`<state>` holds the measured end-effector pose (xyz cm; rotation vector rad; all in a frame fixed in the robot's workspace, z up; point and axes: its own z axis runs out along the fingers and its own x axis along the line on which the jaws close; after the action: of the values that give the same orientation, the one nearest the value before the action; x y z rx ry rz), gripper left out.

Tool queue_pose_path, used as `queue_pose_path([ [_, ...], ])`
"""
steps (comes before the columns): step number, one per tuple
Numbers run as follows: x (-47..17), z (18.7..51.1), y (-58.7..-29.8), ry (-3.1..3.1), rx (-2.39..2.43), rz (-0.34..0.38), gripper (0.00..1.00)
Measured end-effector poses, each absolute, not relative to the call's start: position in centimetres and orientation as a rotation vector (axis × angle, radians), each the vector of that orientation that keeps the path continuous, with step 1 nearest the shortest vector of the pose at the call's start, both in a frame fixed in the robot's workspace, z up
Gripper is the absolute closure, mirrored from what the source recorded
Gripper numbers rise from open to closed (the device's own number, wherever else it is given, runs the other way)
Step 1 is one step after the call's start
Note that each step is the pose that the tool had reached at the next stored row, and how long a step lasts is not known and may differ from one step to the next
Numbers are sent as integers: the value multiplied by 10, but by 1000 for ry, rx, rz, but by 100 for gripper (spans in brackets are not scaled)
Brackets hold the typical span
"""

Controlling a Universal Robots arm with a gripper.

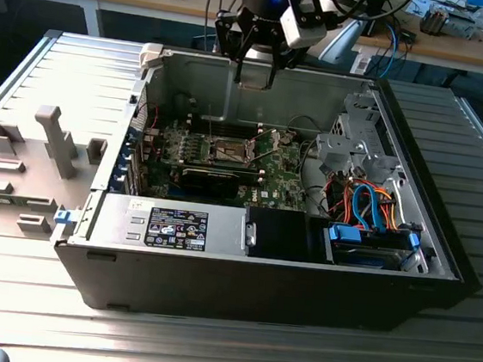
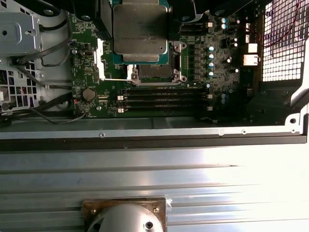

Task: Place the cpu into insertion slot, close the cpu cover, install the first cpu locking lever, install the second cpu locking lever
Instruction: 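Place the cpu into insertion slot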

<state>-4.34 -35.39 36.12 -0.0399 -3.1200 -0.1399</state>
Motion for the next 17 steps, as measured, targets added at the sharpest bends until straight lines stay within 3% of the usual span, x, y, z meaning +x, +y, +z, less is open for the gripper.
queue_pose_path([
  [17,-46,359,-354,-3120,-40,-140,46],
])
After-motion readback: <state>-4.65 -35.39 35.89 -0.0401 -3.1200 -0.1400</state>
